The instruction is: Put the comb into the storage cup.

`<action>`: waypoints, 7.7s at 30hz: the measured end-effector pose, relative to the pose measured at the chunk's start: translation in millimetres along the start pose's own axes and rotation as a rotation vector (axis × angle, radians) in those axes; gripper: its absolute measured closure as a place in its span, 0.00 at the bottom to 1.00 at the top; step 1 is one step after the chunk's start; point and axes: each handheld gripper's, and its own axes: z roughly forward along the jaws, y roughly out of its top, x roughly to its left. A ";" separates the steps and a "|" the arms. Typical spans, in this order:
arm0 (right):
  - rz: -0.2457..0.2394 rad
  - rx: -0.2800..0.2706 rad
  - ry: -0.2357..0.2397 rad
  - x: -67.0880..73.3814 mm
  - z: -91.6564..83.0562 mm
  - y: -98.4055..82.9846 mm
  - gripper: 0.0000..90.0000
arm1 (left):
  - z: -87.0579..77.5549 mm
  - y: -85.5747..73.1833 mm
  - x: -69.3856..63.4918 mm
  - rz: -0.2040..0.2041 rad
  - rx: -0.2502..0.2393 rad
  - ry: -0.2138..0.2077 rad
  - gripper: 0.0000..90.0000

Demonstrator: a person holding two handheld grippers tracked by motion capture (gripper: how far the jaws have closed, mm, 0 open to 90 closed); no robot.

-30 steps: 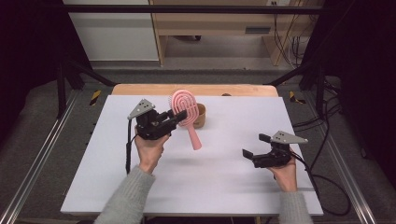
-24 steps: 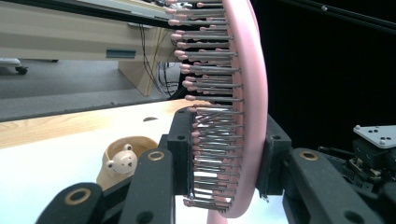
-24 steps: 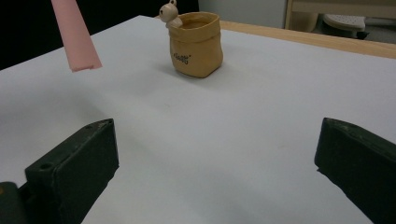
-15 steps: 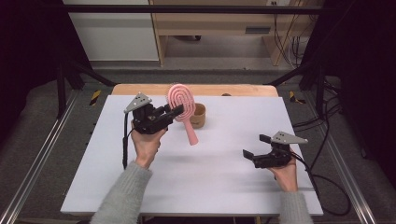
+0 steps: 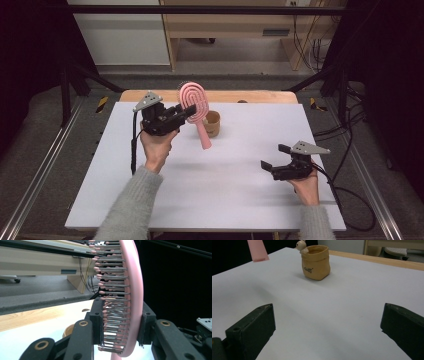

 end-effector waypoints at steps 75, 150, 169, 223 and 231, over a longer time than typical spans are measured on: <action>0.003 0.013 -0.006 -0.9 0.2 -2.2 0.00 | 73.8 47.9 32.7 -0.023 -0.046 0.080 0.72; 0.004 0.021 -0.008 -2.2 1.6 -4.5 0.00 | 119.8 -5.8 73.6 -0.083 0.020 0.129 0.72; 0.006 0.020 -0.006 -2.0 1.7 -4.6 0.00 | 120.6 -21.8 80.4 -0.107 0.033 0.130 0.72; 0.005 0.015 -0.007 -2.2 1.9 -4.3 0.00 | 101.8 -33.4 94.0 -0.070 0.092 0.199 0.58; 0.004 0.011 -0.006 -2.2 1.3 -4.0 0.00 | 99.2 -32.9 91.2 -0.040 0.102 0.199 0.45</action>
